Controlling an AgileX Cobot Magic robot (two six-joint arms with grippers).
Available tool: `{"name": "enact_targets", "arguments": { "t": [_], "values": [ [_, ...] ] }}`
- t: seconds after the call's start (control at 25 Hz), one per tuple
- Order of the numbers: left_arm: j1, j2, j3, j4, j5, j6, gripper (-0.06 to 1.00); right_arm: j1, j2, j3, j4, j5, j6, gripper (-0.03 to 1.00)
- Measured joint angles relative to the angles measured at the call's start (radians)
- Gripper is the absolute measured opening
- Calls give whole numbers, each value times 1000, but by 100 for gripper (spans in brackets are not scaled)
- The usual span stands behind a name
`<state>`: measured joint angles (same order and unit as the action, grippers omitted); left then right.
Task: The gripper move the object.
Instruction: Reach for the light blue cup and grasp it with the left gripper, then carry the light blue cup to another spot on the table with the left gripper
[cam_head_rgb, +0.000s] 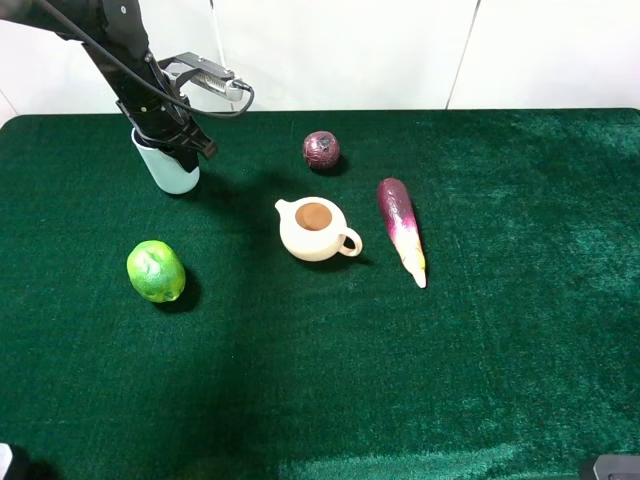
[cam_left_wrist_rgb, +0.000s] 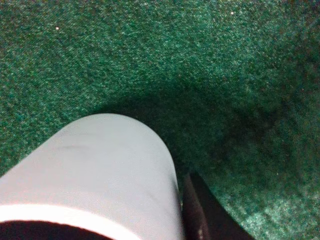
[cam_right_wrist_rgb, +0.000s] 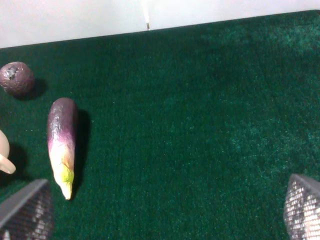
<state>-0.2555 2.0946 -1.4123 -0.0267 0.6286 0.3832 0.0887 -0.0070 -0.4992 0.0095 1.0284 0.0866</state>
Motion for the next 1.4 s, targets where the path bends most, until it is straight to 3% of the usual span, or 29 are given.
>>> {"name": "enact_targets", "arguments": {
  "t": [0.92, 1.4],
  "values": [
    [0, -117, 0, 18, 106, -11, 9, 0, 0, 0, 1, 0, 0, 69],
    [0, -140, -107, 18, 323, -85, 9, 0, 0, 0, 1, 0, 0, 69]
  ]
}}
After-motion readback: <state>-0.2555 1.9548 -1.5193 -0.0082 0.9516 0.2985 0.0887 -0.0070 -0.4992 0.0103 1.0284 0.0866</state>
